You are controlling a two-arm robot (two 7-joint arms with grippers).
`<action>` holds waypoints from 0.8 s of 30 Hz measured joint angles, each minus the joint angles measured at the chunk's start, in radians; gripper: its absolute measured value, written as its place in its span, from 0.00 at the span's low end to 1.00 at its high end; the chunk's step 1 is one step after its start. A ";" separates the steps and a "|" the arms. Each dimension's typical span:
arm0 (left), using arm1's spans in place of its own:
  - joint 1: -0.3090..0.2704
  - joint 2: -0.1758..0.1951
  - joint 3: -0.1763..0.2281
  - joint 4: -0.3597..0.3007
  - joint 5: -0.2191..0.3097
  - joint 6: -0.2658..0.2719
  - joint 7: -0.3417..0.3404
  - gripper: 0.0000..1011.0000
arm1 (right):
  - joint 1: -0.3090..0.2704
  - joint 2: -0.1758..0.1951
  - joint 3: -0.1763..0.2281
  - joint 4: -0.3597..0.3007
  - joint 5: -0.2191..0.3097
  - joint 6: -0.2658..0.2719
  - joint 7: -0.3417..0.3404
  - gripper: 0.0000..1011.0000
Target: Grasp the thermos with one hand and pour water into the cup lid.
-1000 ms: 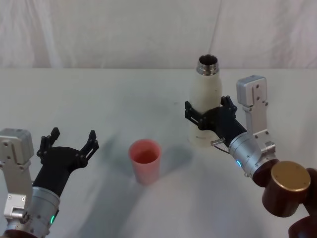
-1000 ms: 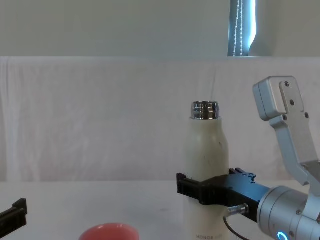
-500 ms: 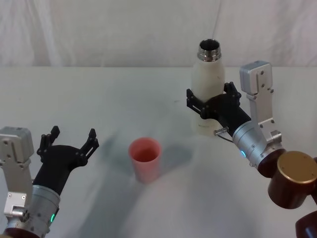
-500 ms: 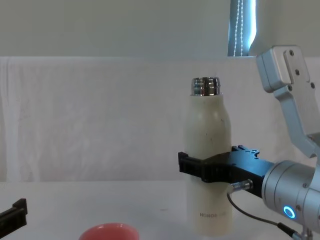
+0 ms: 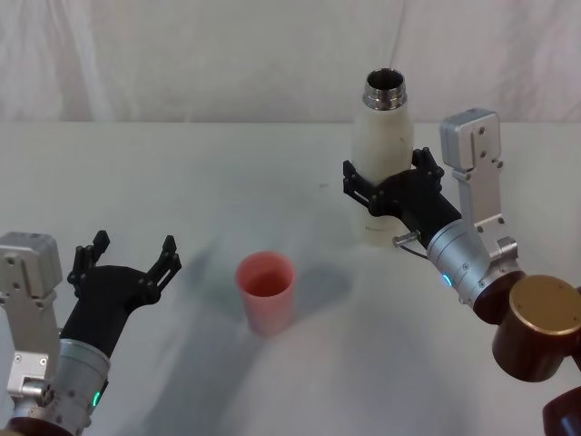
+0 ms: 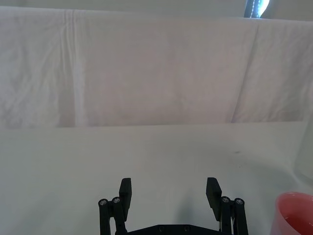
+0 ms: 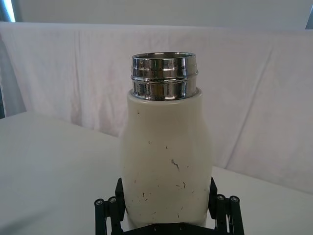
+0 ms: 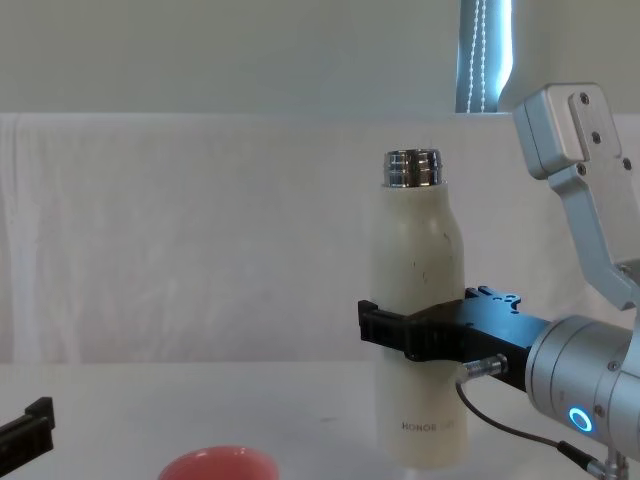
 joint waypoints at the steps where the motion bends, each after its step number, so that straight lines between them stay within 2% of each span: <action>1: 0.000 0.000 0.000 0.000 0.000 0.000 0.000 0.99 | 0.000 0.000 0.000 0.000 0.000 0.000 0.000 0.95; 24: 0.000 0.000 0.000 0.000 0.000 0.000 0.000 0.99 | 0.000 0.000 0.001 0.002 0.001 -0.002 0.000 0.95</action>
